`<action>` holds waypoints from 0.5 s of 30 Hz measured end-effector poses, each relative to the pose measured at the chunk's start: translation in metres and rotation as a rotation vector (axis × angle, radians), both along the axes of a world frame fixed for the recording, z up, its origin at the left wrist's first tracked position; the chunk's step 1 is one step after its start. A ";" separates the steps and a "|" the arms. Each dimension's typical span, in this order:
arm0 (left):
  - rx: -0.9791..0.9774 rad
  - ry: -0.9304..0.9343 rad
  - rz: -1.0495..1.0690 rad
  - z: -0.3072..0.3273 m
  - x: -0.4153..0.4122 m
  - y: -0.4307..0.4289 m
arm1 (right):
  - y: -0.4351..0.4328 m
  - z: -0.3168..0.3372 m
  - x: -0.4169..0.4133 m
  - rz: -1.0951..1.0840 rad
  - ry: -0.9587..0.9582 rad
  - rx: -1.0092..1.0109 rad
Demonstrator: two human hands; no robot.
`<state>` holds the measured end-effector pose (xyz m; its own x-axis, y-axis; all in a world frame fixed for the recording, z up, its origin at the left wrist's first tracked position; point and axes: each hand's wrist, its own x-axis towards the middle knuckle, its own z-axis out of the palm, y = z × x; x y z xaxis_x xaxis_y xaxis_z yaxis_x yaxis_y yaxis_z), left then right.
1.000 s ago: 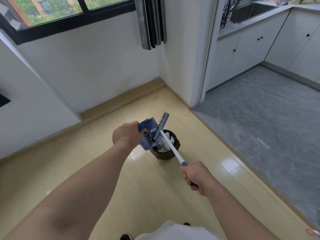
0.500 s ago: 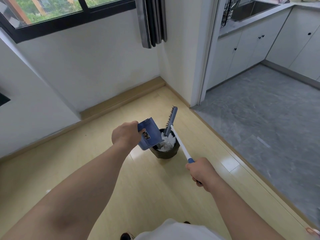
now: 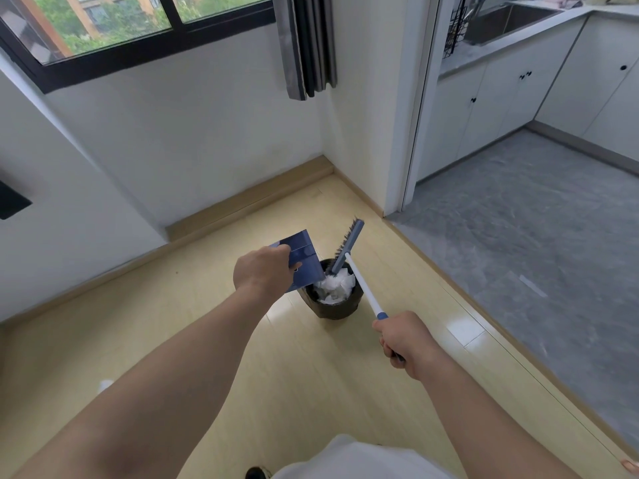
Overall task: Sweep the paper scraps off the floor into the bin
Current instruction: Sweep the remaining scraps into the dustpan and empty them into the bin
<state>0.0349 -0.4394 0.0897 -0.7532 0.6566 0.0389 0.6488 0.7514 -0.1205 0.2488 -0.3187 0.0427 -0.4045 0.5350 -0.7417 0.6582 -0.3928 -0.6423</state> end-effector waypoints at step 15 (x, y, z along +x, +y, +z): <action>0.026 0.007 0.030 0.011 0.003 -0.023 | -0.014 0.025 -0.014 -0.179 0.157 -0.240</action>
<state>0.0383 -0.4626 0.1006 -0.7723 0.6323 0.0610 0.6250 0.7735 -0.1051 0.2352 -0.3322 0.0673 -0.4388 0.4258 -0.7912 0.4656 -0.6454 -0.6056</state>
